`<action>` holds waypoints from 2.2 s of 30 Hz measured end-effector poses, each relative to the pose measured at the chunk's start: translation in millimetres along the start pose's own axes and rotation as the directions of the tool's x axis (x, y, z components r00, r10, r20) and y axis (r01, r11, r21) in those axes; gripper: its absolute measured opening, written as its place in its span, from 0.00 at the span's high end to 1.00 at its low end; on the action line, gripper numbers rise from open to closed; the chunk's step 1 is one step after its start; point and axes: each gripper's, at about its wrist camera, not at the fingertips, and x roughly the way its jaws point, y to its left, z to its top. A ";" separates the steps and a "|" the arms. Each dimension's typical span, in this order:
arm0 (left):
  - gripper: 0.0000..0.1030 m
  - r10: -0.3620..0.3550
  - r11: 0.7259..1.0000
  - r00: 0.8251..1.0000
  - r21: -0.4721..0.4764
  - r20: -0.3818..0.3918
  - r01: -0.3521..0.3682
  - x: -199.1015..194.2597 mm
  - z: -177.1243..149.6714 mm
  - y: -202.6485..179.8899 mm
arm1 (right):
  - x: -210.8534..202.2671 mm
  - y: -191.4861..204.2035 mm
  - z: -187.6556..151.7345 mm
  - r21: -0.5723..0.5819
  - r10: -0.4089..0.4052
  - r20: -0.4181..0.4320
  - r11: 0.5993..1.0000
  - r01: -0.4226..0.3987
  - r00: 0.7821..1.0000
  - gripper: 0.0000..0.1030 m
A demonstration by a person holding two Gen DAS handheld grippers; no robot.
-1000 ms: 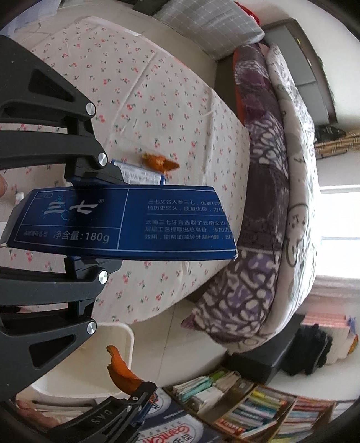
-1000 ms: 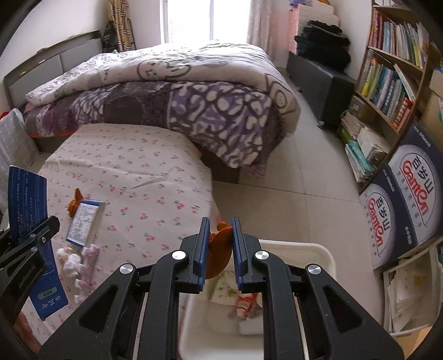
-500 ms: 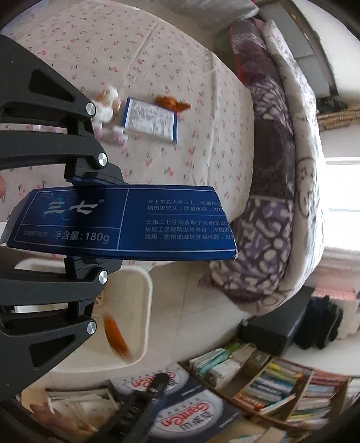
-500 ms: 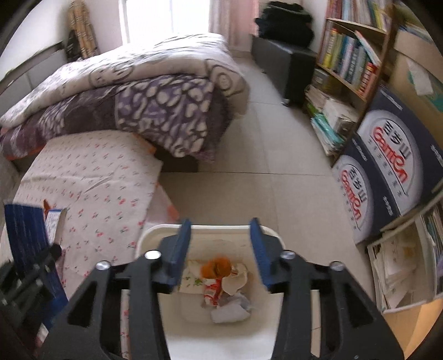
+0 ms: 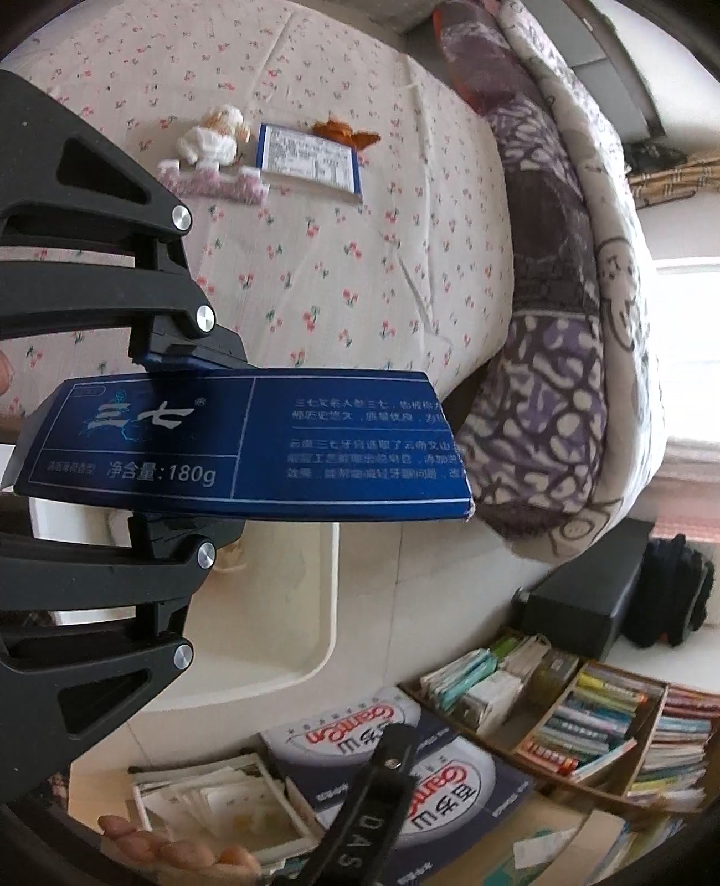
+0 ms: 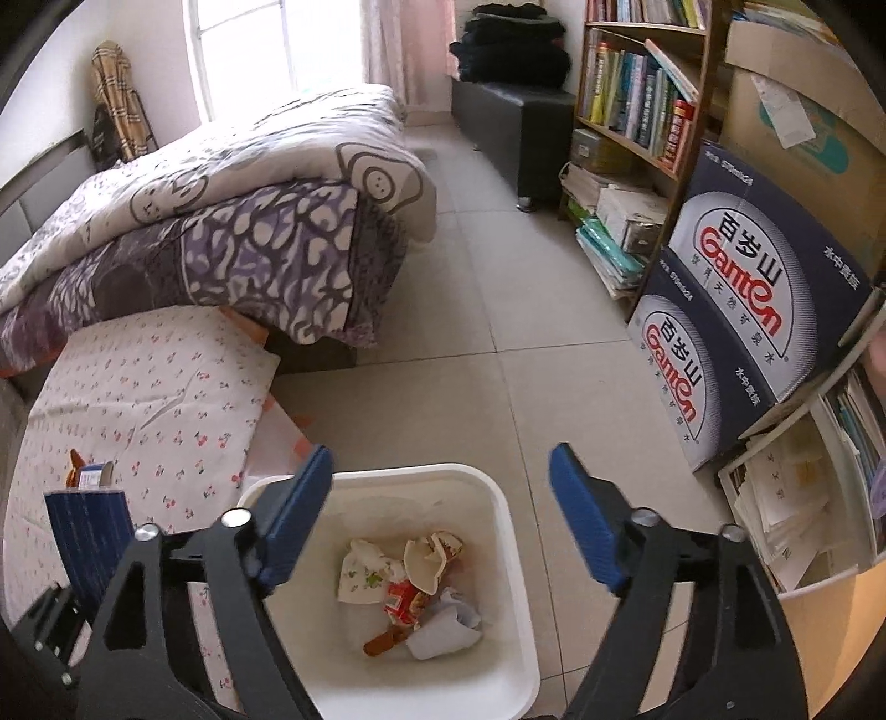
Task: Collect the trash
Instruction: 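Lower the blue carton into the bin and open the left gripper, then grasp the end of the white foam strip with the left gripper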
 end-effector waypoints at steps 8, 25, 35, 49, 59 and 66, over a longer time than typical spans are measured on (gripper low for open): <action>0.50 -0.077 0.997 0.997 0.018 -0.019 0.077 -1.2 -3.0 -11.2 | -0.8 -11.3 1.4 0.040 -0.013 0.005 0.999 0.013 1.000 0.15; 0.37 -0.186 0.978 0.982 -0.089 0.023 0.187 -21.9 -1.5 27.3 | -1.6 10.1 1.1 0.037 -0.005 0.005 0.999 0.005 1.000 0.08; 0.33 -0.028 0.979 1.000 -0.202 -0.014 0.024 -20.8 -1.6 80.5 | 0.2 35.3 -2.4 -0.001 0.016 -0.008 1.000 -0.016 1.000 0.08; 0.33 0.187 0.928 0.924 -0.248 -0.334 -0.278 32.2 -54.6 154.6 | 4.0 87.8 -12.5 -0.102 0.068 -0.048 0.992 -0.073 0.996 0.07; 0.34 0.126 0.925 0.923 -0.293 -0.363 -0.242 41.1 -75.2 180.5 | 9.8 124.1 -23.4 -0.169 0.077 -0.081 0.982 -0.090 0.994 0.07; 0.72 0.118 0.950 0.932 -0.233 -0.343 -0.206 35.2 -81.2 174.4 | 14.3 148.4 -28.5 -0.197 0.083 -0.101 0.975 -0.101 0.991 0.07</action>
